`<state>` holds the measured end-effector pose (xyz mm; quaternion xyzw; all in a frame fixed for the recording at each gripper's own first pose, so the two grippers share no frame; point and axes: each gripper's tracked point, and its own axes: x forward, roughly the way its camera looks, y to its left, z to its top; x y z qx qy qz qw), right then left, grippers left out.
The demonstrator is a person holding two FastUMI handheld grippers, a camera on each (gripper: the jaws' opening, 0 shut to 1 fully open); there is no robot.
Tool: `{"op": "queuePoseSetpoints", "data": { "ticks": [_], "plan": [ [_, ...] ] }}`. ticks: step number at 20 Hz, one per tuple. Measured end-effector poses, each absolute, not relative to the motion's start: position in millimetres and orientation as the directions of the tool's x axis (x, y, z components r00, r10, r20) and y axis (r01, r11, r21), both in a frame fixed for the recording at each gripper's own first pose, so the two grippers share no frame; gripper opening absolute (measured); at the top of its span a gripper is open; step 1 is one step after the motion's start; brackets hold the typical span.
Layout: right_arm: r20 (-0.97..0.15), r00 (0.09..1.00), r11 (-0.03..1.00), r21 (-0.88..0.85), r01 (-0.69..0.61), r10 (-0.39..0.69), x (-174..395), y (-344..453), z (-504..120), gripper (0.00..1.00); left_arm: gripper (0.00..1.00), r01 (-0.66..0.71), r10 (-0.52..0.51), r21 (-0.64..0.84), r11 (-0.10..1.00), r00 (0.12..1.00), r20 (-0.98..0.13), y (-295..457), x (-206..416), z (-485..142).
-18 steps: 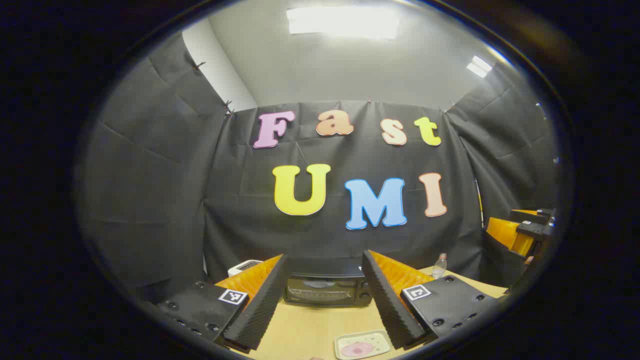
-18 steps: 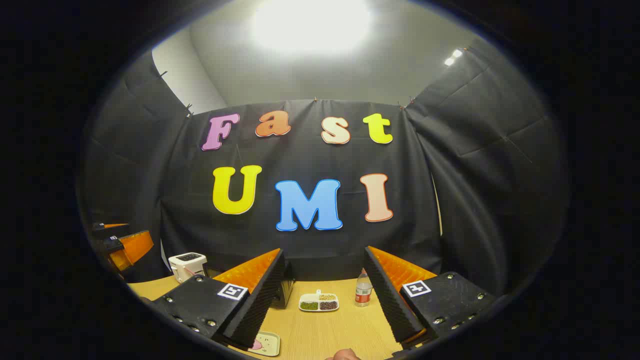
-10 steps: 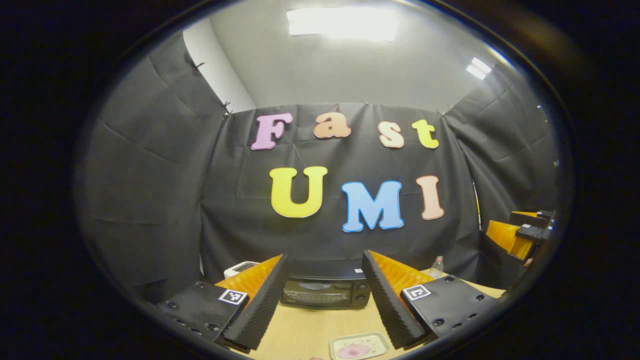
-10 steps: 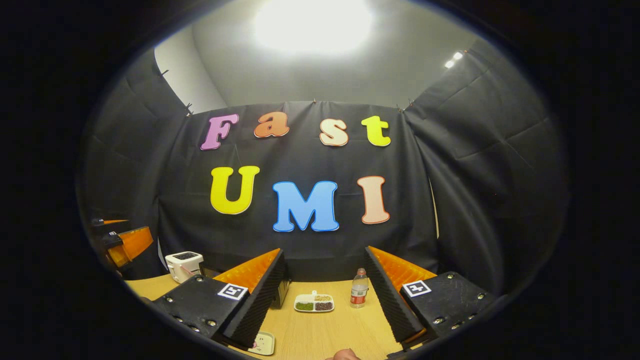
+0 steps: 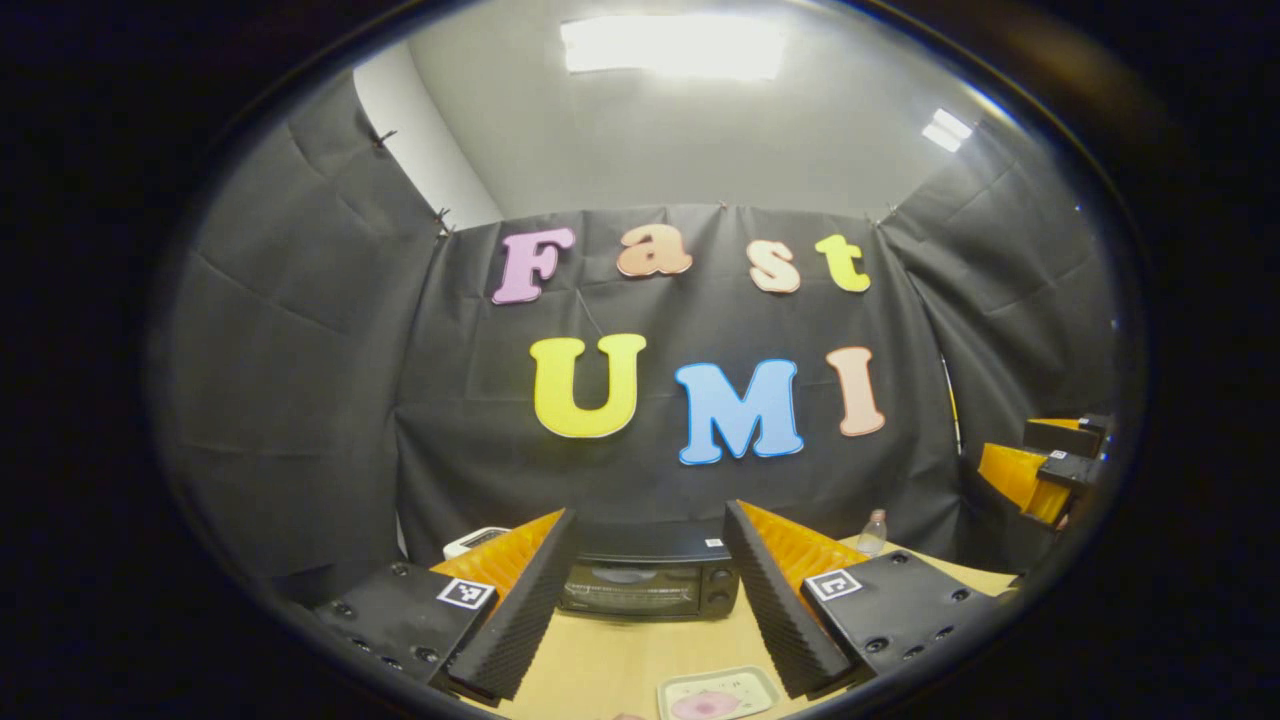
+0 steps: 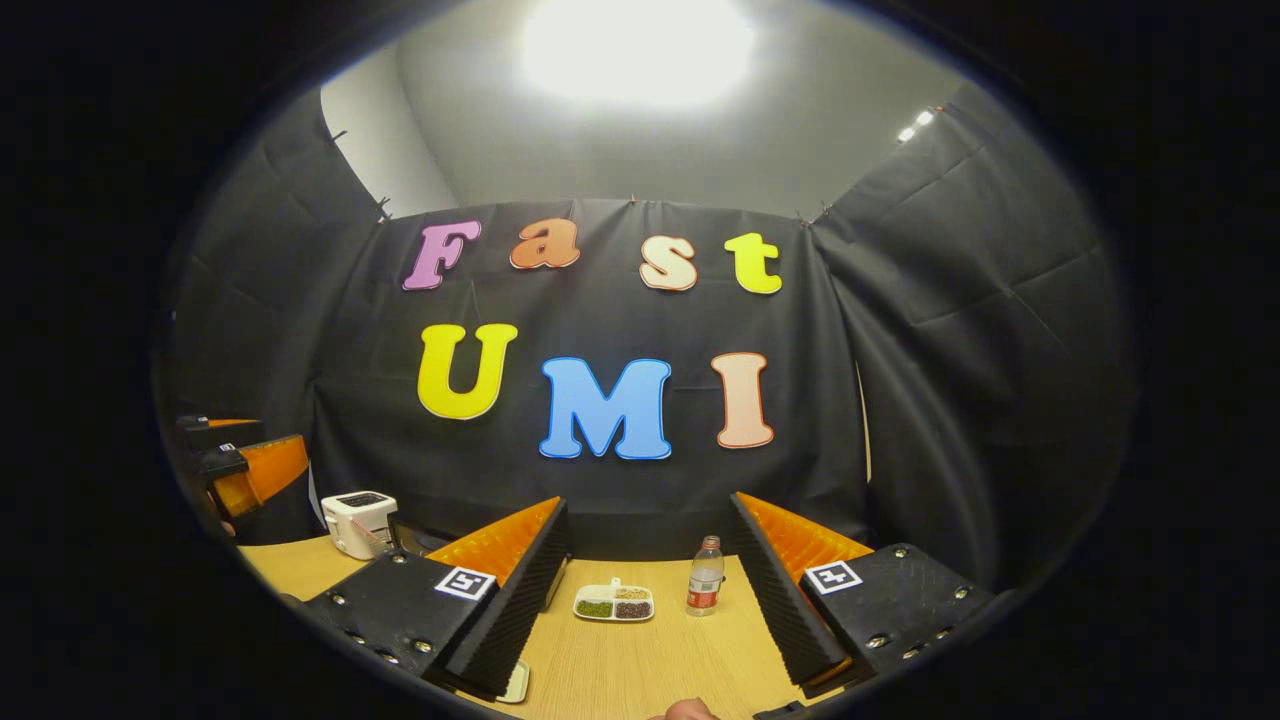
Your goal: Open the electric oven with the left hand, put the food in, and close the electric oven.
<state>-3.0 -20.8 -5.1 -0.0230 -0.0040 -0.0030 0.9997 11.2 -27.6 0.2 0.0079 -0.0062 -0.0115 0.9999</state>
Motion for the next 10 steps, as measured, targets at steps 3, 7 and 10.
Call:
{"op": "queuePoseSetpoints", "data": {
  "ticks": [3,7,10],
  "plan": [
    [0.000,1.000,0.999,-0.035,-0.023,0.023,0,-20,-12,0.97,0.97,0.008,-0.008,0.019,1.000,1.000,0.018,-29,16,4],
    [-0.020,0.997,0.996,-0.041,-0.078,0.077,4,-16,-28,0.97,1.00,-0.013,0.011,0.043,0.999,0.999,0.035,-25,32,8],
    [-0.028,0.994,0.994,-0.030,-0.104,0.103,9,-3,-33,0.97,1.00,-0.012,0.011,0.053,0.999,1.000,0.026,-19,50,3]
  ]
}}
